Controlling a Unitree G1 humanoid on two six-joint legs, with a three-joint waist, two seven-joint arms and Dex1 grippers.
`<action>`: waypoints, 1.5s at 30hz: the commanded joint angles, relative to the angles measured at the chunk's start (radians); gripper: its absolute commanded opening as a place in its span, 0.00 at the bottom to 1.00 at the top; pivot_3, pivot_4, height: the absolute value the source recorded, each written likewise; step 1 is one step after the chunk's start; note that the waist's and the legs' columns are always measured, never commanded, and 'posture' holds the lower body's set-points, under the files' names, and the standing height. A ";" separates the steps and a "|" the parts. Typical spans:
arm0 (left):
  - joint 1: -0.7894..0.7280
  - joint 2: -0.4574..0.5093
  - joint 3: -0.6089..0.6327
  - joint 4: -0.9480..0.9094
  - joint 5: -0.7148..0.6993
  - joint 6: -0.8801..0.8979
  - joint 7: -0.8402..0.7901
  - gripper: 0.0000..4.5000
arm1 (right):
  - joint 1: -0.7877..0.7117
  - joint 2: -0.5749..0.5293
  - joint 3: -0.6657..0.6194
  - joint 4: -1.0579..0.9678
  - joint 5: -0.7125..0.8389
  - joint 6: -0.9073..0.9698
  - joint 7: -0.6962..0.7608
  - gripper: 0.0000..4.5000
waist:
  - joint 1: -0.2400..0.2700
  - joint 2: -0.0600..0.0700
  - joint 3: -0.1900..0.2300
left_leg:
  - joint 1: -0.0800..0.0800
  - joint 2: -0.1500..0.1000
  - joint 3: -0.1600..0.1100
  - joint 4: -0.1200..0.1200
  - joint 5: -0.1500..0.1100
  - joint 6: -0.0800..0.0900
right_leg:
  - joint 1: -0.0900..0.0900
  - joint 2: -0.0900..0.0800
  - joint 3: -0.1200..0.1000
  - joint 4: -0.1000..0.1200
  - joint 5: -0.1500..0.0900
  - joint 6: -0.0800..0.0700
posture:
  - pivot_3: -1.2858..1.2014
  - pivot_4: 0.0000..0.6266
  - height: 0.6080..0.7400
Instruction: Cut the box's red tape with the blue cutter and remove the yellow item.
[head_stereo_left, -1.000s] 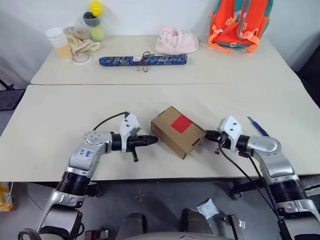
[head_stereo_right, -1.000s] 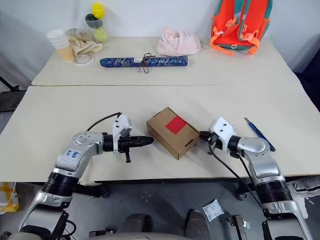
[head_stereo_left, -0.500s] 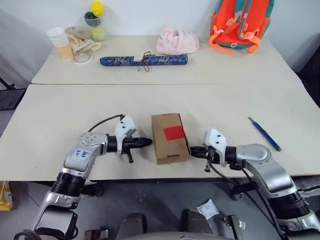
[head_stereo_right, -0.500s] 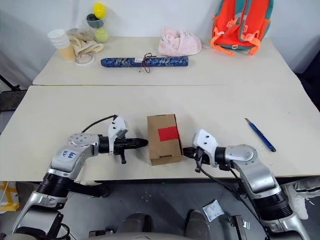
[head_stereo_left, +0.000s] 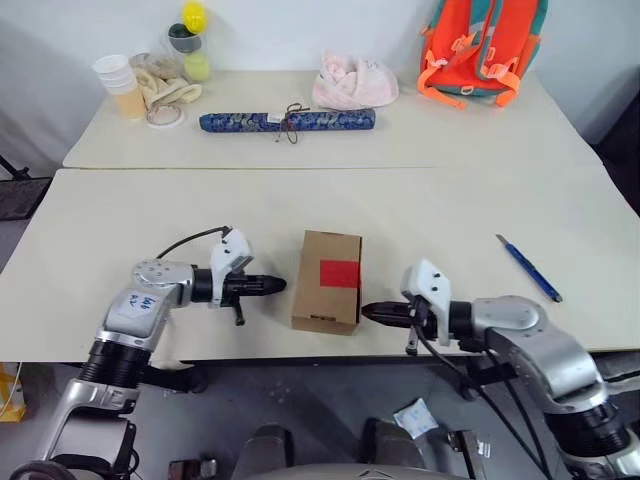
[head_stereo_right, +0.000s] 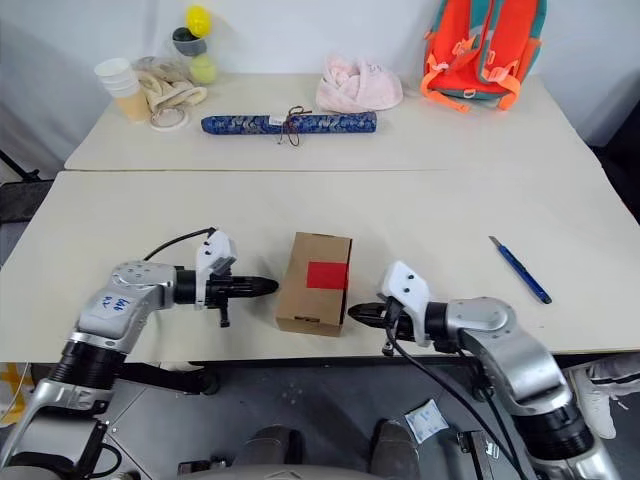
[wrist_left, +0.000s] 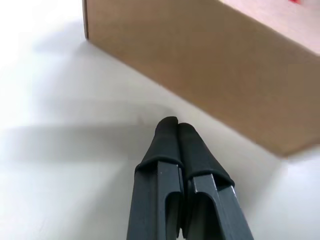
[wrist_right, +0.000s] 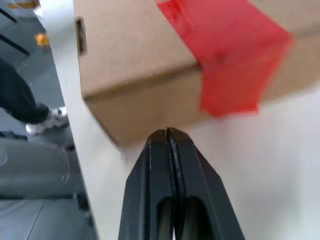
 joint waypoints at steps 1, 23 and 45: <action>-0.080 0.049 0.056 -0.083 -0.156 0.104 -0.157 0.00 | -0.058 -0.023 -0.159 -0.089 0.171 0.231 -0.059 0.13 | 0.000 0.000 0.000 | 0.000 0.000 0.000 0.000 0.000 0.000 | 0.000 0.000 0.000 0.000 0.000 0.000 | 0.52 0.24 1.00; -0.200 -0.223 -0.118 -0.030 0.035 -0.041 0.071 0.00 | -0.347 0.284 -0.190 -0.026 0.276 0.702 -0.528 0.77 | -0.007 0.000 0.000 | 0.000 0.000 0.000 0.000 0.000 0.000 | -0.002 0.000 0.000 0.004 0.000 0.000 | 0.52 0.24 1.00; -0.154 -0.218 -0.121 -0.049 0.047 -0.040 0.072 0.00 | -0.411 0.319 -0.248 0.054 0.292 0.674 -0.527 0.77 | -0.008 0.000 0.000 | 0.000 0.000 0.000 0.000 0.000 0.000 | -0.002 0.000 0.000 0.004 0.000 0.000 | 0.52 0.24 1.00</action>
